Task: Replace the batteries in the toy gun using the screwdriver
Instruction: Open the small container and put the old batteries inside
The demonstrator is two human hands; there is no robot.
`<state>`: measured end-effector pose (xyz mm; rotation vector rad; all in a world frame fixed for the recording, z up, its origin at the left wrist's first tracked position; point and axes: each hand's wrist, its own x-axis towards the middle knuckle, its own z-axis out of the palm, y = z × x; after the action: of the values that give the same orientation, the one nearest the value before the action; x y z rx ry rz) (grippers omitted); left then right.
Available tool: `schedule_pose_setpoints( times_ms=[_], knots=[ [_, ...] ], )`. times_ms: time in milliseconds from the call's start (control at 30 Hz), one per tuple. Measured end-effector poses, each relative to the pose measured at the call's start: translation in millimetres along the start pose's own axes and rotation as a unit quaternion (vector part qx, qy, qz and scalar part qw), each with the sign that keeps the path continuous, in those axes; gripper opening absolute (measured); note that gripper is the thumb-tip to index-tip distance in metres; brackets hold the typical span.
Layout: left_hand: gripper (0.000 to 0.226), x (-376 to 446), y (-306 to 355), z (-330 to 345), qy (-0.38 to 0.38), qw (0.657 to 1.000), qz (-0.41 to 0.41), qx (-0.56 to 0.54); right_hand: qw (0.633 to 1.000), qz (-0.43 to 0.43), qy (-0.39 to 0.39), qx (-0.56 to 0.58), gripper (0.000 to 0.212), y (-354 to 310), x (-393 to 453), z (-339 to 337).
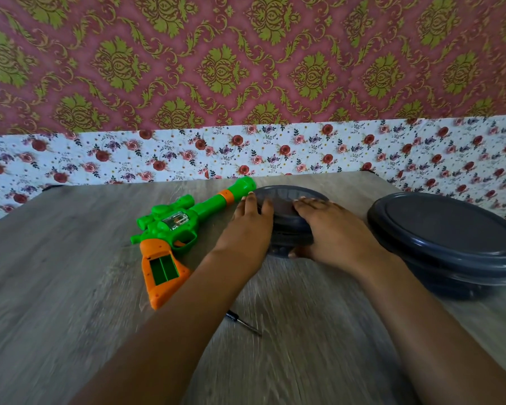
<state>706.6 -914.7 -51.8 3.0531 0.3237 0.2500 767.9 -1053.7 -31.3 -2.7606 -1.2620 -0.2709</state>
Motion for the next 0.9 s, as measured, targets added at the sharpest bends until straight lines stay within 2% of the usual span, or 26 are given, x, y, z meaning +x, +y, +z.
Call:
schedule_pose_setpoints(
  times_ms=[267,533,700,800,900],
  knots=[
    [0.084,2.4,-4.1,3.3,-0.016,0.999,0.001,0.029,1.0,-0.01,-0.01,-0.017,0.085,-0.1,3.9,4.5],
    [0.086,1.4,-15.2,-3.1,0.01,0.999,0.03,0.014,0.998,0.004,-0.01,0.06,0.084,0.8,1.8,1.4],
    [0.075,0.7,-20.9,-10.2,0.033,0.999,0.041,-0.005,0.993,0.034,0.051,0.105,0.067,-0.6,1.6,5.6],
    [0.068,-1.6,-23.0,-11.6,0.04,0.998,0.041,-0.003,0.99,0.047,0.081,0.109,0.064,-2.0,3.5,12.8],
    [0.07,-1.8,-22.5,-13.1,0.027,0.999,0.043,0.002,0.983,0.083,0.089,0.134,0.061,3.5,5.2,15.2]
  ],
)
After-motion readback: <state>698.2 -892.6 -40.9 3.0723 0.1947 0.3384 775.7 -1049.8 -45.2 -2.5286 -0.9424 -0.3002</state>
